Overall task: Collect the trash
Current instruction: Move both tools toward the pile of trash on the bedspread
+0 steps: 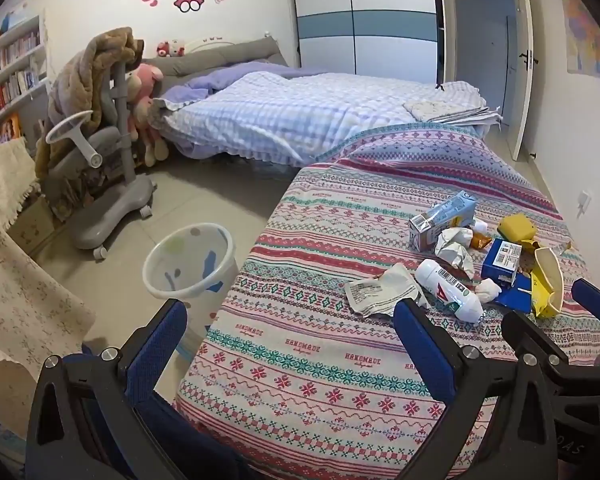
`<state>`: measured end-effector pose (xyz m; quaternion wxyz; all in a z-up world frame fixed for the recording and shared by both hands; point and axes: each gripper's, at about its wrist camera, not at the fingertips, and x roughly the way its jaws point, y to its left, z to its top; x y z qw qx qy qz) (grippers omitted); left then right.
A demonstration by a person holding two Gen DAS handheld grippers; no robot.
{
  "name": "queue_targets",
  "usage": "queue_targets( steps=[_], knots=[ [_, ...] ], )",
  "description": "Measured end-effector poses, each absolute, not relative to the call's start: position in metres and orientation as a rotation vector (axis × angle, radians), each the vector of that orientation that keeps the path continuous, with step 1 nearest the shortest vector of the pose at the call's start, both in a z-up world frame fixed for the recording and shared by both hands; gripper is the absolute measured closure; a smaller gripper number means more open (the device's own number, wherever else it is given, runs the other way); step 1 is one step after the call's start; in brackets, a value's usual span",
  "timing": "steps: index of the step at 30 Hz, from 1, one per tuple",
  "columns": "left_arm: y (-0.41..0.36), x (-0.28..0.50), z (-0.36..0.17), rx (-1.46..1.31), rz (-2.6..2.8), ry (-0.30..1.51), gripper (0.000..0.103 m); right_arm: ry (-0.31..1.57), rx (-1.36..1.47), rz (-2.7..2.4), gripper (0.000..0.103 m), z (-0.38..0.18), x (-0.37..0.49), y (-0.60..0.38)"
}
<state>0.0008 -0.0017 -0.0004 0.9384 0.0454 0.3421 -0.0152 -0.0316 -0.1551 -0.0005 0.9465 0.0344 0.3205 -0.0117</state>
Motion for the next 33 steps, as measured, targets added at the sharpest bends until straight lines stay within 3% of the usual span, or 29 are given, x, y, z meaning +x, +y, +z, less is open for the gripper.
queue_targets(
  steps=[33],
  knots=[
    [0.0049, -0.0009, -0.0021, 0.092, -0.036, 0.701, 0.0, 0.659, 0.046, -0.033, 0.0, -0.0051, -0.0317, -0.1545]
  ],
)
